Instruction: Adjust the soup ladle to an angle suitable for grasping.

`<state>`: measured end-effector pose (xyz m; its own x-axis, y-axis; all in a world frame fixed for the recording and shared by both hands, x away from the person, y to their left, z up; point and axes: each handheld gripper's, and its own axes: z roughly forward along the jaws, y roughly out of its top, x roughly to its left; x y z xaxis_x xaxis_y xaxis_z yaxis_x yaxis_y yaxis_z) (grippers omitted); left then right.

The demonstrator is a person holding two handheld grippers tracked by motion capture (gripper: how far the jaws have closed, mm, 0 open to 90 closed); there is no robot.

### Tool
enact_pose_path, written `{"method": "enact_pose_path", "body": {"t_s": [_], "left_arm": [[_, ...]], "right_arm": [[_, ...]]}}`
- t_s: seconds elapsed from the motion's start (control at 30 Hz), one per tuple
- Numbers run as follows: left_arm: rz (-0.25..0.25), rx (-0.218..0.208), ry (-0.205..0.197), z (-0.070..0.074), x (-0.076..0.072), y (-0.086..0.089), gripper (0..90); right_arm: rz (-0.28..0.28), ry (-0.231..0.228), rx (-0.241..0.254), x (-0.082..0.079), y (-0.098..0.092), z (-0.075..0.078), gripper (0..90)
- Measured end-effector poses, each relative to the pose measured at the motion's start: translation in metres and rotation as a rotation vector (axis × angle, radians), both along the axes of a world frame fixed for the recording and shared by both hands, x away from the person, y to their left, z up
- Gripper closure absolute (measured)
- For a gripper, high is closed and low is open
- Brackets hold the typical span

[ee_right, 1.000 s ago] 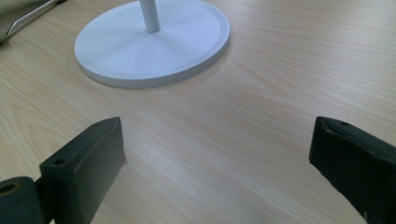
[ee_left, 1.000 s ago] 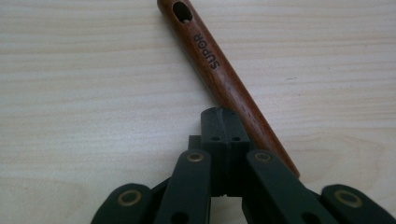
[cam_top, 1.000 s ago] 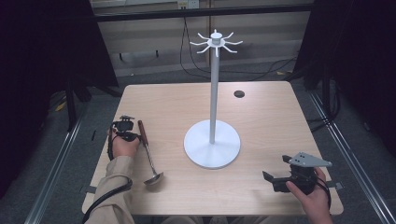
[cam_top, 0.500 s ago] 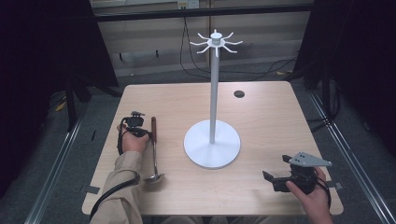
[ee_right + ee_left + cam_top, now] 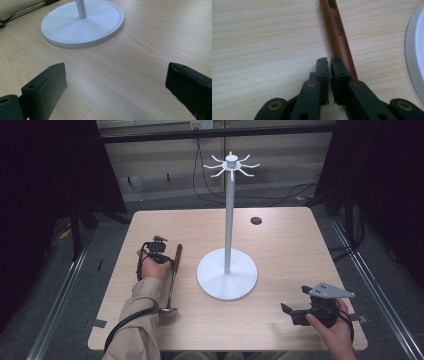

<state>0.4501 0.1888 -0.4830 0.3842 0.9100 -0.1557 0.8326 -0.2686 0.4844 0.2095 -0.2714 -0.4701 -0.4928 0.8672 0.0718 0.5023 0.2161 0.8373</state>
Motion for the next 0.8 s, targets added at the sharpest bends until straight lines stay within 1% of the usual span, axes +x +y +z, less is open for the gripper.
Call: {"method": "enact_pose_path", "body": {"t_s": [0.03,0.07,0.13,0.17,0.27,0.4,0.5,0.53,0.6,0.63,0.67,0.7,0.8], "left_arm": [[0.006,-0.008,-0.006,-0.001,0.000,-0.003,84.6],[-0.012,-0.001,0.002,0.000,0.000,-0.004,84.0],[-0.024,-0.004,0.006,0.001,0.001,-0.009,83.7],[-0.030,0.001,0.009,0.001,0.001,-0.010,83.2],[-0.029,-0.010,0.014,0.001,0.001,-0.014,83.2],[-0.054,0.008,0.016,0.002,0.002,-0.017,81.7],[-0.046,0.008,0.014,0.003,0.002,-0.019,79.0],[-0.046,0.013,0.021,0.004,0.003,-0.017,78.6],[-0.045,0.021,0.020,0.005,0.003,-0.016,77.7],[-0.038,0.014,0.020,0.006,0.003,-0.016,76.6],[-0.042,0.025,0.012,0.008,0.003,-0.015,75.9],[-0.037,0.019,0.010,0.009,0.003,-0.015,74.8],[-0.048,0.015,-0.002,0.014,0.003,-0.015,70.2]], "right_arm": [[-0.001,-0.001,0.000,0.000,0.000,0.000,3.0],[0.000,0.000,0.000,0.000,0.000,0.000,3.0],[0.000,0.003,0.001,0.000,0.000,0.000,3.0],[0.003,0.000,-0.002,0.000,0.001,0.000,3.0],[0.006,0.001,-0.003,0.000,0.001,-0.001,3.0],[0.013,0.002,-0.005,0.001,0.002,-0.001,3.0],[0.011,0.002,-0.004,0.001,0.002,-0.001,3.0],[0.010,0.002,-0.003,0.001,0.002,-0.001,3.1],[0.012,0.001,-0.004,0.001,0.002,-0.001,3.1],[0.012,-0.001,-0.005,0.001,0.002,-0.001,3.1],[0.010,0.001,-0.001,0.001,0.002,0.000,3.1],[0.009,0.000,-0.002,0.001,0.002,0.000,3.1],[0.011,-0.001,-0.003,0.001,0.002,0.000,3.1]]}}
